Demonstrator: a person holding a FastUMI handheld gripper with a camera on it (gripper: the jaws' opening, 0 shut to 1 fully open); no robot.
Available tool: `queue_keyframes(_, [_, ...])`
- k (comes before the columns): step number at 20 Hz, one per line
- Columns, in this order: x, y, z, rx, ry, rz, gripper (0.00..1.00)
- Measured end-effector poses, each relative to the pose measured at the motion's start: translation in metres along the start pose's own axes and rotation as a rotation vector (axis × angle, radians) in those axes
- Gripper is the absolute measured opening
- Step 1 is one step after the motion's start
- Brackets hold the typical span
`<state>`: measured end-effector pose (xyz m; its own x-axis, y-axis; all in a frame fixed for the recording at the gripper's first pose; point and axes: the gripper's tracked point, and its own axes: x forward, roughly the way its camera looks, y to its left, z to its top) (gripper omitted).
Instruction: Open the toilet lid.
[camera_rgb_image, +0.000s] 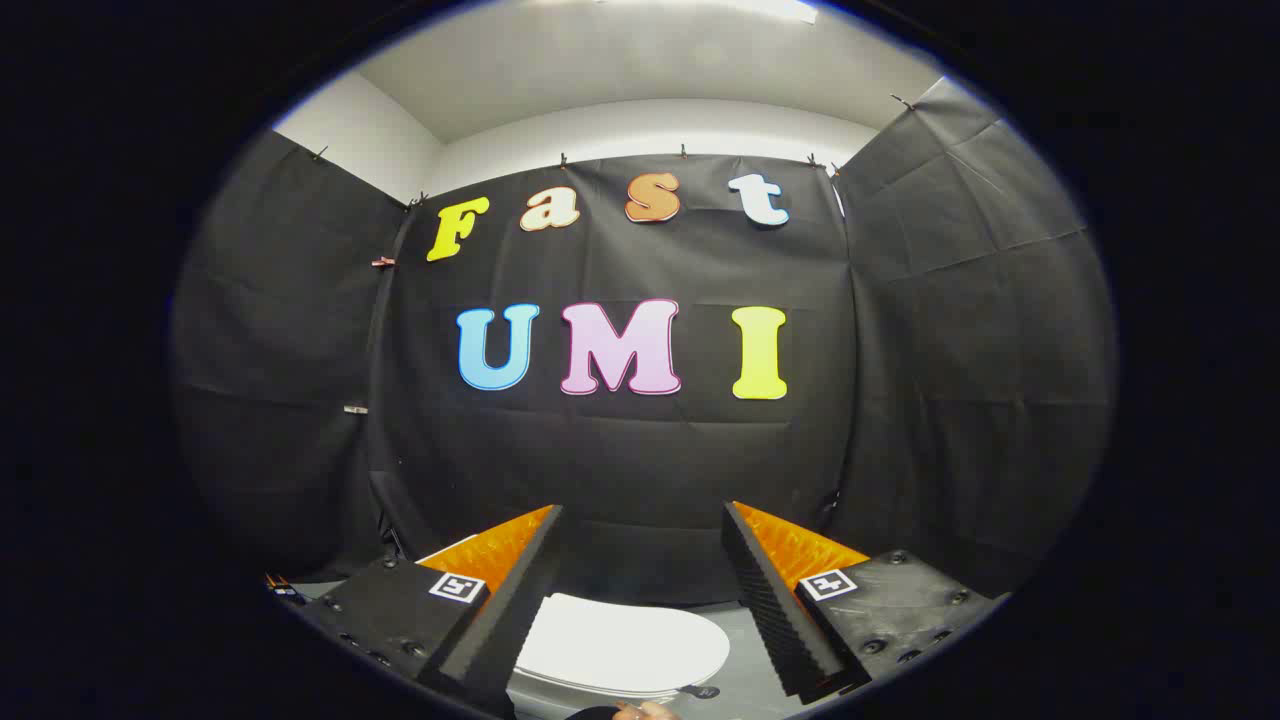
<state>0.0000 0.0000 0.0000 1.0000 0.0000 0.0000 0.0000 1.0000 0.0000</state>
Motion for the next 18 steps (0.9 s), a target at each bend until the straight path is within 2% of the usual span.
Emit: queue_keyframes(18, [-0.0031, 0.0050, 0.0064, -0.012, -0.013, 0.013, 0.98])
